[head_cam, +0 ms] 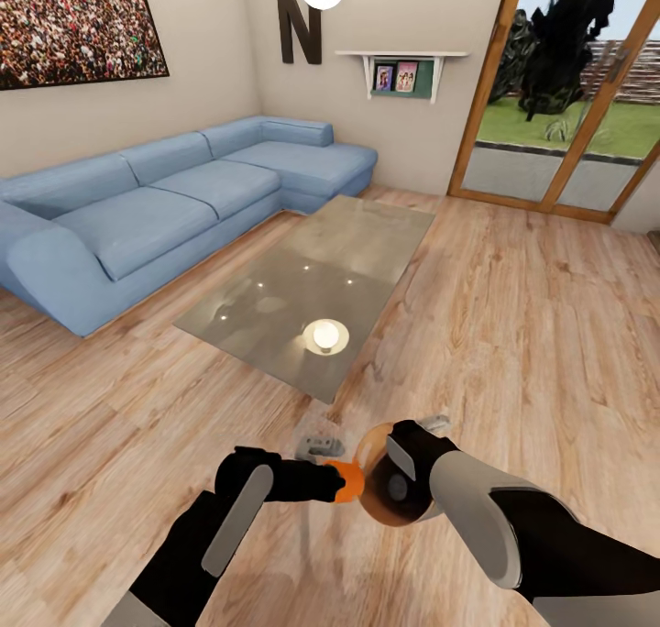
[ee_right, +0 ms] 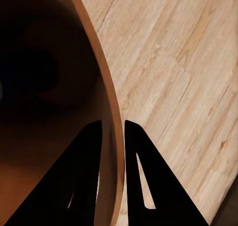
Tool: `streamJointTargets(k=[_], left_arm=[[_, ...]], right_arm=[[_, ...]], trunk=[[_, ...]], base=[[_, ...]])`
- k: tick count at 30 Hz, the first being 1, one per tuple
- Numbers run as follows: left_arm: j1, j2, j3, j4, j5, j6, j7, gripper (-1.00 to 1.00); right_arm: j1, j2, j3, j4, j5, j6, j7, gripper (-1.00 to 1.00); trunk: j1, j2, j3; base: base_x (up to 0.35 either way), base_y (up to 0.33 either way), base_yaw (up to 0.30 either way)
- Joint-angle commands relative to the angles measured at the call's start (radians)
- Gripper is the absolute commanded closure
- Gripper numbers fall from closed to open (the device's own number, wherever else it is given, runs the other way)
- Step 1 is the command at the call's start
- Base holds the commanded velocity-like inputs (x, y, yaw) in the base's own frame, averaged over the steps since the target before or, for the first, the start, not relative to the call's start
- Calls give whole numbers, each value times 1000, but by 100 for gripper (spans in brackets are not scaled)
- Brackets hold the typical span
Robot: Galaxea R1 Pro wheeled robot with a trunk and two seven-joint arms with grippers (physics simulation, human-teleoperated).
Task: Put the three can of soda from the living room inside the tash can in the kitchen.
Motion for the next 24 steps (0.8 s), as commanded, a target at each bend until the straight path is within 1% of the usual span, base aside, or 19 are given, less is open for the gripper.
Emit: streamJointTargets(k=[1, 2, 8, 13, 15, 17, 20, 24], left_arm=[[0, -1, 0, 6, 1, -9, -1, 100], [0, -2, -1, 15, 1, -26, -1, 100], [-1, -4, -13, 30, 1, -60, -3, 100], [-1, -4, -16, 32, 1, -75, -44, 100], [-1, -4, -17, 32, 1, -78, -51, 100], [-1, -4, -18, 32, 1, -85, -55, 100], [-1, -4, -35, 33, 1, -94, -61, 100], [-1, -4, -48, 39, 0, -103, -71, 100]], right_arm=[[0, 0, 10, 0, 5, 2, 3, 100], [0, 0, 10, 1, 5, 2, 3, 100], [0, 0, 10, 16, 4, 4, 5, 100], [0, 0, 10, 24, 4, 8, 6, 100], [0, 0, 10, 31, 4, 8, 7, 100], [0, 0, 10, 36, 4, 9, 25, 100], [0, 0, 11, 39, 5, 12, 98, 100], [0, 0, 11, 41, 5, 13, 133, 100]], trunk=[[0, 0, 0], [0, 0, 0], [0, 0, 0], [0, 0, 0], [0, 0, 0], [0, 0, 0], [0, 0, 0], [0, 0, 0]], base=[[0, 0, 0], [0, 0, 0], [0, 0, 0], [0, 0, 0], [0, 0, 0], [0, 0, 0], [0, 0, 0], [0, 0, 0]])
